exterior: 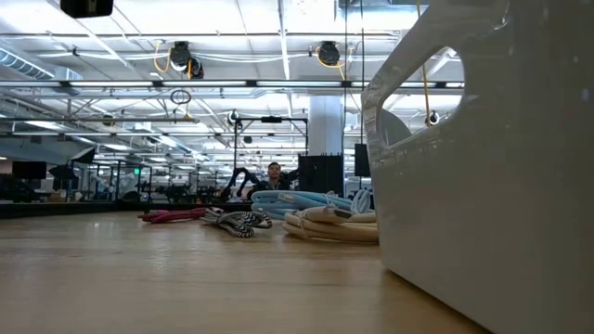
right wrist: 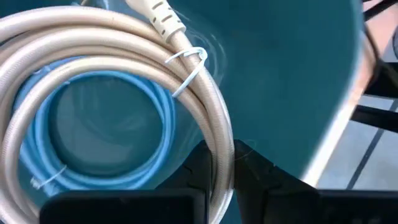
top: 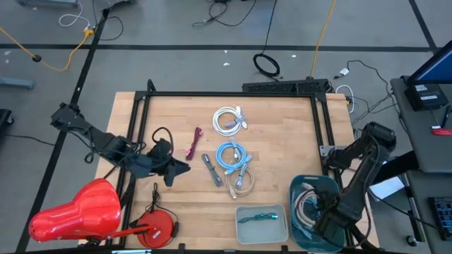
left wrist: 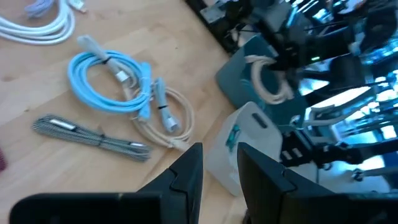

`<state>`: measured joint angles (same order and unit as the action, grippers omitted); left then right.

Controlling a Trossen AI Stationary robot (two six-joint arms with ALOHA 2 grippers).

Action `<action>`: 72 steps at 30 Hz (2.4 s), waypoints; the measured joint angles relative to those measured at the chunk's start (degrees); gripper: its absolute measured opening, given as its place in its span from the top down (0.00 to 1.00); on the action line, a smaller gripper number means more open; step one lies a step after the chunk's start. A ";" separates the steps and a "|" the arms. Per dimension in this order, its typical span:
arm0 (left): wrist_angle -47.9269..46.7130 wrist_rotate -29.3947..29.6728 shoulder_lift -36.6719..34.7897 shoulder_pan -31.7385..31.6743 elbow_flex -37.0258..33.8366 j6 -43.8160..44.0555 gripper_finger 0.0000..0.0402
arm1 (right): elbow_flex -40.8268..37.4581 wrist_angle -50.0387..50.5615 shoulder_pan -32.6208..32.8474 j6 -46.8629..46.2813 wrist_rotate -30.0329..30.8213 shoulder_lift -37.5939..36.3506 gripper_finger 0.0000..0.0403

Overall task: Pick & Place USB Port
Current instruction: Put the top brown HDMI cable into the blue bin, then put the gray and white USB cable into the gray bin

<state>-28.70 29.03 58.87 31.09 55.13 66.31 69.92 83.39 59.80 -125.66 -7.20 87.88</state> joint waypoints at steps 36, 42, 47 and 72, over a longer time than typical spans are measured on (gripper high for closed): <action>13.17 0.93 11.39 3.07 -0.02 0.48 0.75 | -9.48 -7.26 -0.40 4.48 -0.43 -0.46 0.69; 14.75 0.88 11.28 2.22 -0.02 -0.75 0.75 | -1.04 0.58 -3.44 8.81 10.71 -3.49 0.70; 15.56 0.88 11.26 0.65 -0.02 -1.81 0.75 | 3.92 -2.23 -6.90 13.43 25.73 -7.90 0.71; 15.24 -14.88 11.17 -12.44 -0.02 -14.34 0.75 | 4.71 -69.83 -53.82 81.00 43.67 -12.27 0.74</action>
<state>-13.46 14.15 70.04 18.65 55.11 51.97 74.63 13.56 5.99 -44.66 36.47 75.61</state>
